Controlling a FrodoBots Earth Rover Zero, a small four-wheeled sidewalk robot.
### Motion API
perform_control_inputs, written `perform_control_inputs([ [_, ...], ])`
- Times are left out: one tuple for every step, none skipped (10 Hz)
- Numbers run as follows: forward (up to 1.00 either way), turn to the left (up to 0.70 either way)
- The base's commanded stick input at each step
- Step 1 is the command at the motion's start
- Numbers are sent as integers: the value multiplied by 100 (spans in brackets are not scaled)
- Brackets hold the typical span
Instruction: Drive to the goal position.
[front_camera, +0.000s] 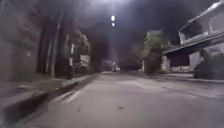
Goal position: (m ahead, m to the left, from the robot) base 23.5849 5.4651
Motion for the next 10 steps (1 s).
perform_control_inputs([
  [70, 0],
  [70, 0],
  [70, 0],
  [70, 0],
  [70, 0],
  [70, 0],
  [70, 0],
  [70, 0],
  [70, 0],
  [70, 0],
])
